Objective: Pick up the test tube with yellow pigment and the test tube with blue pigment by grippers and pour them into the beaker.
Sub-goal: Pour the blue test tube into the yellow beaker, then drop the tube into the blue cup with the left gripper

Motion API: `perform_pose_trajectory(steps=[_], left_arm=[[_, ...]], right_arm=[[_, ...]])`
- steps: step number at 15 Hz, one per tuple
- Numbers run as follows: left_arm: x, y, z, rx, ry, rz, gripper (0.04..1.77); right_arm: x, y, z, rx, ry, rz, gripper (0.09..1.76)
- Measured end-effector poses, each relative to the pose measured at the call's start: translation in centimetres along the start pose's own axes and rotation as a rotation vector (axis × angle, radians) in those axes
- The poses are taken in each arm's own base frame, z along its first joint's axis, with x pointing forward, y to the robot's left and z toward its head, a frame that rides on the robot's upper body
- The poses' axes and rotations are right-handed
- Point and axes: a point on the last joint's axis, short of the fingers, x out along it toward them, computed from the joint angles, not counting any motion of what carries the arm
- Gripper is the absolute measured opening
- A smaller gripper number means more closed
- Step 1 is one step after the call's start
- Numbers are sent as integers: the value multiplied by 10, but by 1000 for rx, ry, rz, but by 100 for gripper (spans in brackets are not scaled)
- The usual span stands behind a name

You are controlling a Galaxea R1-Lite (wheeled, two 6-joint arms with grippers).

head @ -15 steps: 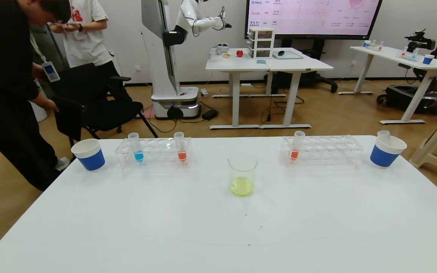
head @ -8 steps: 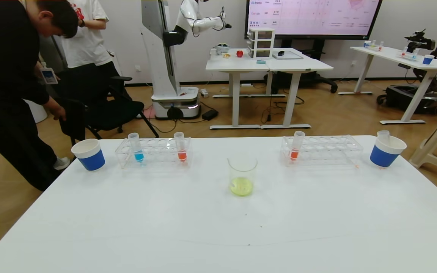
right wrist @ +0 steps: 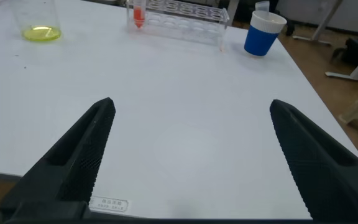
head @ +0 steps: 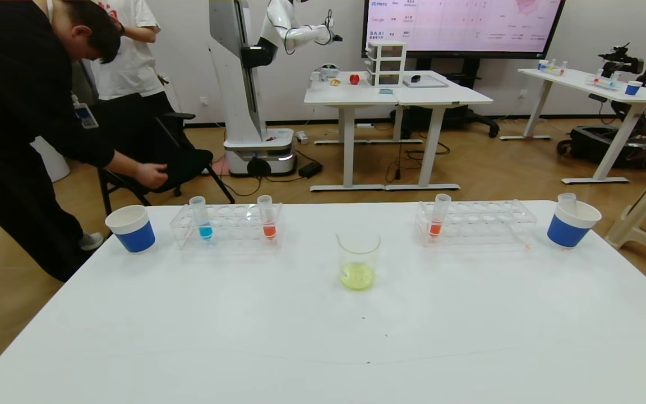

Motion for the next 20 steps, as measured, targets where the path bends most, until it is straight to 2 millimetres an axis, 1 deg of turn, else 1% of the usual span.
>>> perform_pose_trajectory(steps=[2,4,6,7,9,11,13,15,17,19,20], left_arm=[[-3,0,20,3,-50,-8,175],[-3,0,50,4,-79,-17,175],[8,0,84,2,-88,-28,175],[17,1,99,1,-90,-32,175],[46,1,126,3,-91,-35,175],[86,0,143,4,-85,-36,175],[131,0,149,7,-65,-37,175],[176,-1,145,9,-40,-38,175],[215,-1,133,10,-31,-37,175],[249,-2,115,11,-32,-33,175],[263,-2,105,11,-29,-31,175]], right_arm=[[0,0,0,32,0,-3,174],[0,0,0,63,1,-8,174],[0,0,0,64,0,-10,174],[0,0,0,66,0,-10,174],[0,0,0,66,0,-11,174],[0,0,0,67,0,-10,174],[0,0,0,67,0,-10,174],[0,0,0,67,0,-10,174],[0,0,0,67,0,-10,174],[0,0,0,67,0,-11,174],[0,0,0,67,0,-11,174]])
